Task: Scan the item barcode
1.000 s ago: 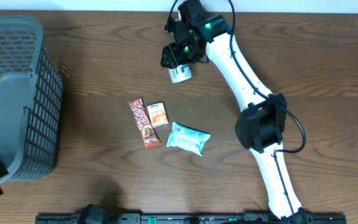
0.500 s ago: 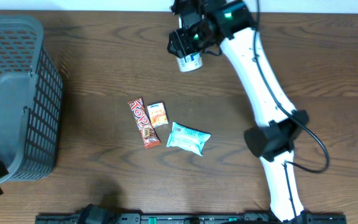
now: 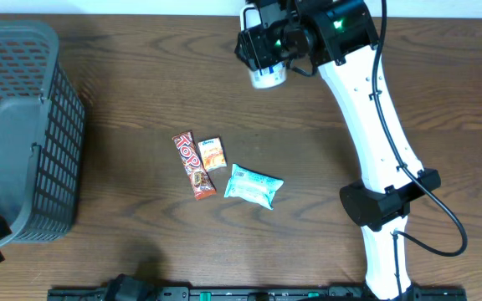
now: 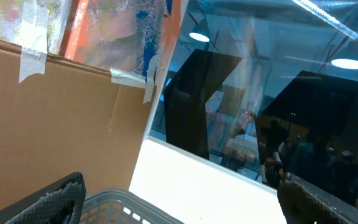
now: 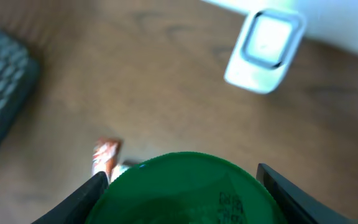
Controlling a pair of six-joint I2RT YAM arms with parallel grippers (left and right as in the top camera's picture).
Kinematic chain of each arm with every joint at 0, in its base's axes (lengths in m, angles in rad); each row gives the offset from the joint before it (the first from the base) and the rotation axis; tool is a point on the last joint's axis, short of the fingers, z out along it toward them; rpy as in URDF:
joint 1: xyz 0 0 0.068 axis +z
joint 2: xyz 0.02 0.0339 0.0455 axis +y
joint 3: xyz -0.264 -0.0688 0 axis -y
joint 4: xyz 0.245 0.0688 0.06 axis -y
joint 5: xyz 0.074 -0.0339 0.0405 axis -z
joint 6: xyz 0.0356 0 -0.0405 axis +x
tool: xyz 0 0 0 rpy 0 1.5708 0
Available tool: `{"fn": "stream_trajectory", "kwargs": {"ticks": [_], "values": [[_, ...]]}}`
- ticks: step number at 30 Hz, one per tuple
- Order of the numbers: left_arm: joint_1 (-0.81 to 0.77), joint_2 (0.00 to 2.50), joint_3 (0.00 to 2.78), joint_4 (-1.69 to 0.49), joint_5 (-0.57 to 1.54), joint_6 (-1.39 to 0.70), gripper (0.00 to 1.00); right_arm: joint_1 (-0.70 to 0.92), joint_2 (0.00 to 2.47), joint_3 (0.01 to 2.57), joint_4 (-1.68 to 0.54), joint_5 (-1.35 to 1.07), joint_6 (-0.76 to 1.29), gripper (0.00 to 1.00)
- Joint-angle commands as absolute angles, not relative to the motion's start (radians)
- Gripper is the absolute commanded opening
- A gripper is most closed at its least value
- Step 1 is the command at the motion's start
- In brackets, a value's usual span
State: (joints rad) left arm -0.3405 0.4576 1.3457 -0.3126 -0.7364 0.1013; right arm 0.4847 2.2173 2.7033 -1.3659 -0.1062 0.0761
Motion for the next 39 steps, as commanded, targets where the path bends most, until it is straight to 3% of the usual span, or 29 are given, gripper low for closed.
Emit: {"fn": "stream_trajectory", "kwargs": {"ticks": [1, 10, 23, 31, 39], "values": [[-0.339, 0.450, 1.341, -0.311, -0.746, 0.093, 0.98, 0.493, 2.213, 2.703, -1.300, 0.090, 0.088, 0.51], [-0.339, 0.450, 1.341, -0.311, -0.745, 0.093, 0.98, 0.492, 2.213, 2.481, -0.876, 0.293, -0.146, 0.50], [-0.339, 0.450, 1.341, -0.311, -0.746, 0.093, 0.98, 0.460, 2.223, 2.082, 0.000, 0.366, -0.327, 0.55], [-0.339, 0.450, 1.341, -0.311, -0.746, 0.093, 0.98, 0.419, 2.353, 2.064, 0.286, 0.364, -0.447, 0.54], [-0.339, 0.450, 1.341, -0.313, -0.745, 0.093, 0.98, 0.411, 2.546, 2.064, 0.642, 0.361, -0.704, 0.58]]}}
